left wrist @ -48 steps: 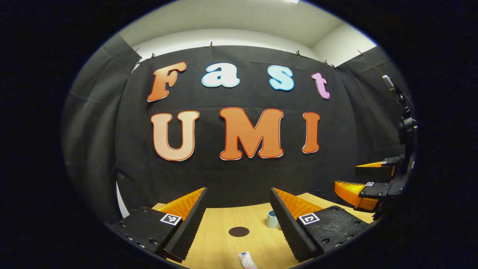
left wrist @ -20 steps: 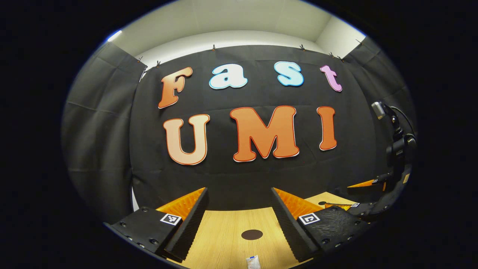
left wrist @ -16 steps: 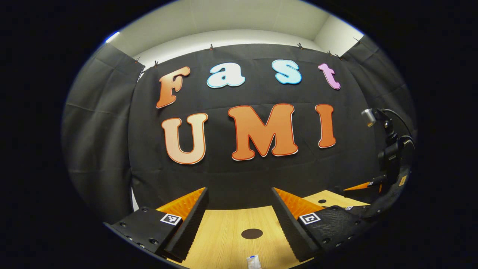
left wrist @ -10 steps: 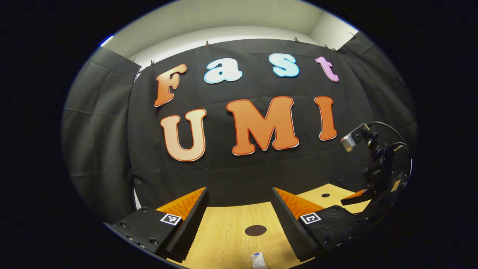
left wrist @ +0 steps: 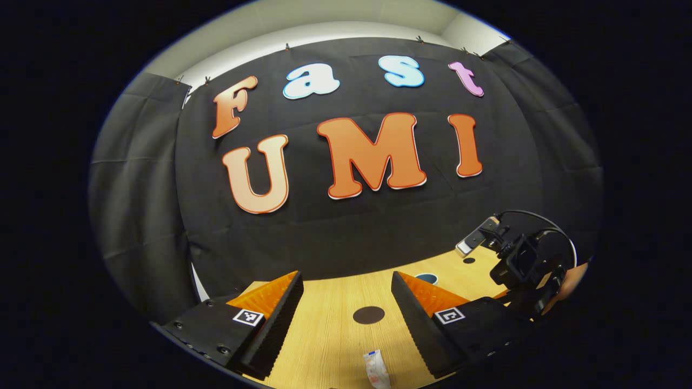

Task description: Put the toothbrush and toothpaste on the desktop into the cup, then pick up the cup and place it on the coaster on the desktop.

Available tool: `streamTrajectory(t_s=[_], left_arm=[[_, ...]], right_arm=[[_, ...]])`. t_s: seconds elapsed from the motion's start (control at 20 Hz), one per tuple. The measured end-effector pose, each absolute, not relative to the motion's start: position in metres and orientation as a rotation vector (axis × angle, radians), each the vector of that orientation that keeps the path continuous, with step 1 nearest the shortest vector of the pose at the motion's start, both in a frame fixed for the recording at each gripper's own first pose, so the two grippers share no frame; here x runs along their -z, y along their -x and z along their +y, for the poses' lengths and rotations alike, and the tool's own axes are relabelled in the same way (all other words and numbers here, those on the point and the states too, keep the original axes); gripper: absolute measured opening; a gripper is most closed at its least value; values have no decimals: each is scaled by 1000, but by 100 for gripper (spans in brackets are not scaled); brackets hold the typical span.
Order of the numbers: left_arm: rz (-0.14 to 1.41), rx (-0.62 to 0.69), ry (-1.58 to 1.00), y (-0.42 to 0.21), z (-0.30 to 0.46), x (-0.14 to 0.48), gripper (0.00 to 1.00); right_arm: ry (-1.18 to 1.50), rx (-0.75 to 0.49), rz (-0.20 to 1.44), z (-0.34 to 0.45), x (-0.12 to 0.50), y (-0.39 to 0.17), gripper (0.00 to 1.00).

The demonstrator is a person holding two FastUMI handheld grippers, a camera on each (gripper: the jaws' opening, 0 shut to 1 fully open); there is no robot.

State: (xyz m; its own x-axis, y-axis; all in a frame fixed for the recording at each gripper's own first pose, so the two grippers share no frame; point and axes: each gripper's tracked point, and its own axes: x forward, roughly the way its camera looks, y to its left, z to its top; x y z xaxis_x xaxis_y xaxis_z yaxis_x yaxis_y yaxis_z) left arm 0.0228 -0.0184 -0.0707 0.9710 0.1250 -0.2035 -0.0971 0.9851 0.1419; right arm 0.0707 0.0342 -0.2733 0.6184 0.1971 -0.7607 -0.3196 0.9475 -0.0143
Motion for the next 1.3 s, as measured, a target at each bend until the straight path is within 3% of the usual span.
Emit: streamTrajectory(t_s=[0.4,0.65,0.7,0.75,0.95,1.3], left_arm=[[327,-241,-126,5,-13,87,98],[383,-362,-109,35,-3,98,99],[392,-370,-114,38,-4,99,98],[405,-373,-126,41,-2,103,98],[420,-344,-132,36,6,110,99],[442,-219,-64,-3,29,134,99]], right_arm=[[178,-396,1080,20,294,-62,77],[199,-461,1160,39,311,-55,56],[207,-474,1166,44,313,-53,56],[225,-473,1166,46,315,-54,47],[223,-412,1193,49,320,-57,33],[93,-268,1278,43,323,-56,32]])
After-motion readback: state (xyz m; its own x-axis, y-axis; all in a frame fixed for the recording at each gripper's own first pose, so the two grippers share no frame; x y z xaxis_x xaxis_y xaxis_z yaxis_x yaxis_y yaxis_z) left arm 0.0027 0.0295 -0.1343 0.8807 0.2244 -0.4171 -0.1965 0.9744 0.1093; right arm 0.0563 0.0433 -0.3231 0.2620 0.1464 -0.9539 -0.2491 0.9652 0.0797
